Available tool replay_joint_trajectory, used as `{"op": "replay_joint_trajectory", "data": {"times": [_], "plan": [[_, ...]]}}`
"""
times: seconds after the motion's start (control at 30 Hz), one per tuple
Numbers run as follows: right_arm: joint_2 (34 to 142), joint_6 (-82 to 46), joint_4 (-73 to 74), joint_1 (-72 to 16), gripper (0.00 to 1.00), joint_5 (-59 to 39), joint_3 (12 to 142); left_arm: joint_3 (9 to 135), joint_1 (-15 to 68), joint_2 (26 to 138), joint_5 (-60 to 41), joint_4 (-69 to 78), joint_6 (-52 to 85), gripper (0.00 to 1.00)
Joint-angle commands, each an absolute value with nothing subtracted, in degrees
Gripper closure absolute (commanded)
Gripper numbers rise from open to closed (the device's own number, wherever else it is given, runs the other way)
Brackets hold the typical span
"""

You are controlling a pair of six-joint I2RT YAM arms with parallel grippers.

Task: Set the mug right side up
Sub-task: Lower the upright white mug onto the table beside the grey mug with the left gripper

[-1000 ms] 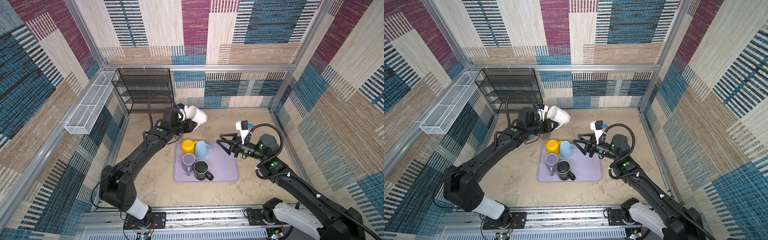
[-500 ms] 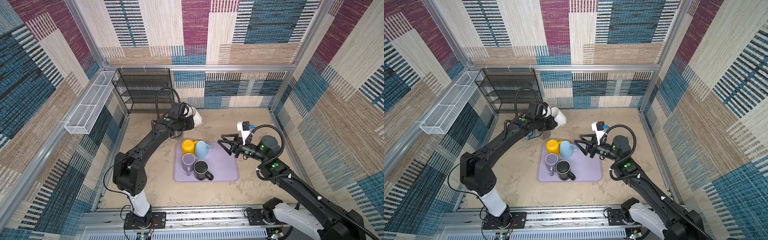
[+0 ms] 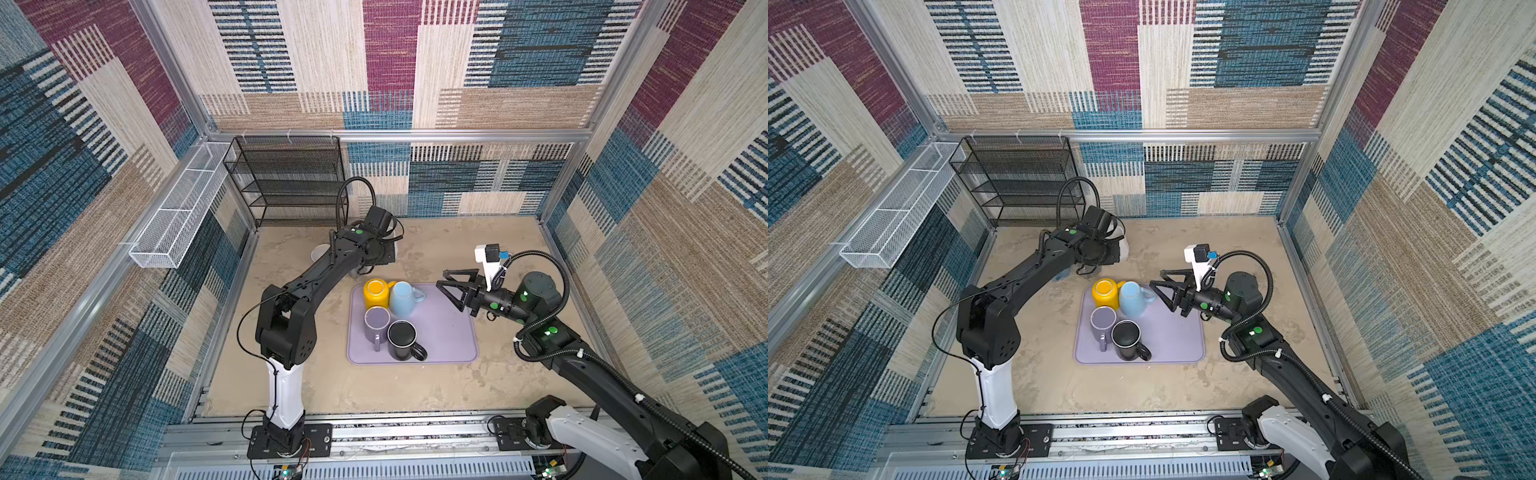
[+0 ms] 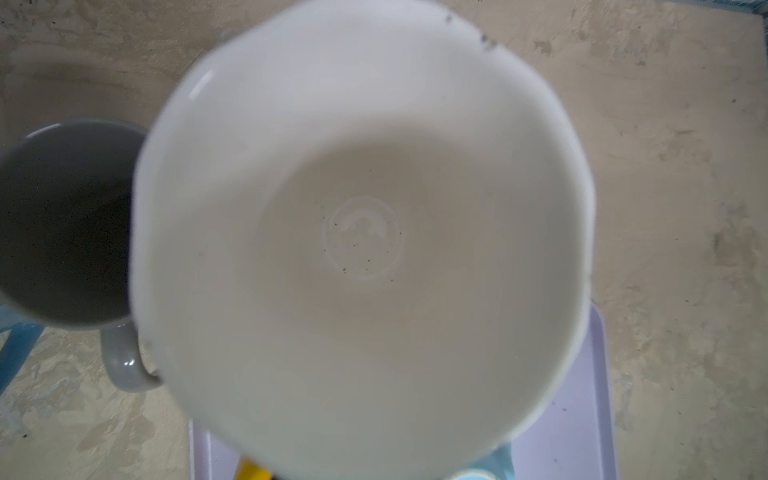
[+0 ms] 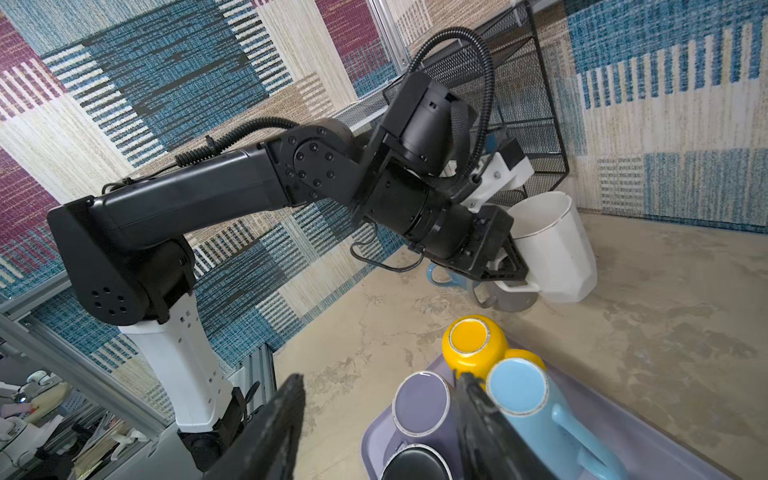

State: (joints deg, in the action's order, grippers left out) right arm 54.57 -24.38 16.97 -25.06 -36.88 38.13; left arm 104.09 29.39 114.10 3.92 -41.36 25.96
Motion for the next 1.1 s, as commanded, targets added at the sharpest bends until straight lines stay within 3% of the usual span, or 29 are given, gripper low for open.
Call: {"op": "replay_joint_trajectory", "data": {"times": [0.0, 0.37, 1.07], "plan": [[54.1, -24.3, 17.7, -25.1, 0.4, -36.5, 38.0, 105.5, 29.7, 115.3, 7.9, -40.3, 23.0, 1.0], [53.4, -24.3, 16.9, -25.0, 0.4, -35.9, 37.5, 106.9, 30.1, 118.9, 12.9, -40.6, 23.1, 1.0], [53.1, -24.0, 16.7, -24.7, 0.4, -35.7, 37.3, 108.6, 30.2, 123.5, 13.1, -40.5, 24.0, 1.0]]}}
